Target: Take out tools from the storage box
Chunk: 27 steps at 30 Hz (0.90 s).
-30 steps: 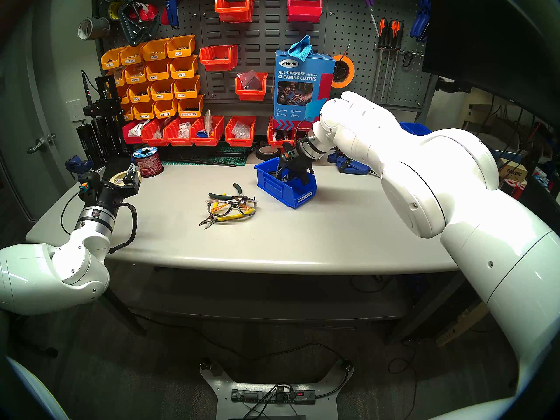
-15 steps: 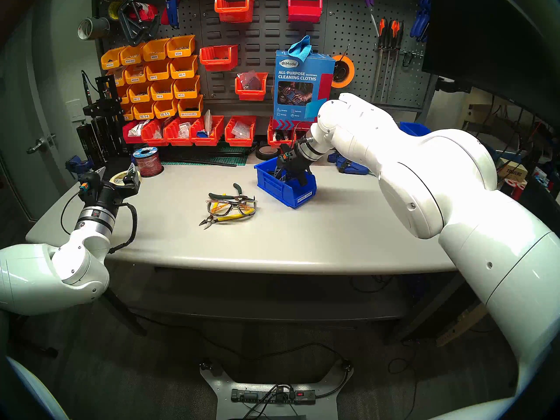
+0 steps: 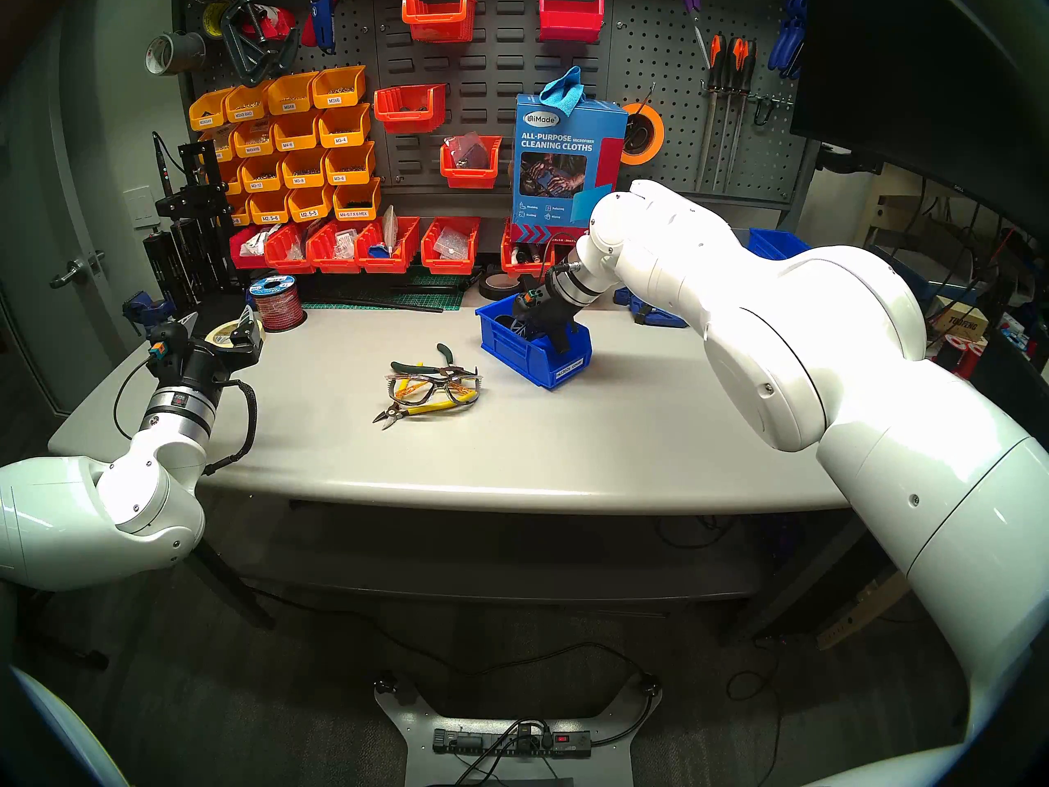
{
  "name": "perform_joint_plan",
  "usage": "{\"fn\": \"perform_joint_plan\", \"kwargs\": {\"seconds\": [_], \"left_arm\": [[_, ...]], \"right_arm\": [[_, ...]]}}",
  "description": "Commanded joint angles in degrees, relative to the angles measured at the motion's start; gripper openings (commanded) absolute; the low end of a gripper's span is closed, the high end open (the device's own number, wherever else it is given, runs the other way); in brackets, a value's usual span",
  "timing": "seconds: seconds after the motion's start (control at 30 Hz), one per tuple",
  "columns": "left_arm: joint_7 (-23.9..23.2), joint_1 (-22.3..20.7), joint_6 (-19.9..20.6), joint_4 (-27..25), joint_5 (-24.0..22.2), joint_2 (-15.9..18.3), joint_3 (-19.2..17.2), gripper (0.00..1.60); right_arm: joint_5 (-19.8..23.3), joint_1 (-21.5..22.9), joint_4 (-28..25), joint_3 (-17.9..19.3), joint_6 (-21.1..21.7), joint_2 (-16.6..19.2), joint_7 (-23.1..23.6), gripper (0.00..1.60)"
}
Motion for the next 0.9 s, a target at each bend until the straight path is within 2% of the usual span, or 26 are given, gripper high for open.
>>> {"fn": "perform_joint_plan", "kwargs": {"seconds": [0.0, 0.53, 0.87], "left_arm": [[-0.06, -1.25, -0.14, 0.01, 0.1, -0.15, -0.19, 1.6], [-0.06, -1.18, -0.14, 0.01, 0.1, -0.15, -0.25, 1.6], [-0.07, -1.18, -0.14, 0.01, 0.09, -0.15, -0.25, 1.6]], "right_arm": [[0.58, 1.48, -0.51, 0.63, -0.03, 0.33, 0.23, 0.0], [2.1, 4.45, -1.36, 2.48, -0.32, 2.19, 0.08, 0.0], [4.04, 5.5, -2.28, 4.32, -2.64, 1.17, 1.39, 0.0]]}}
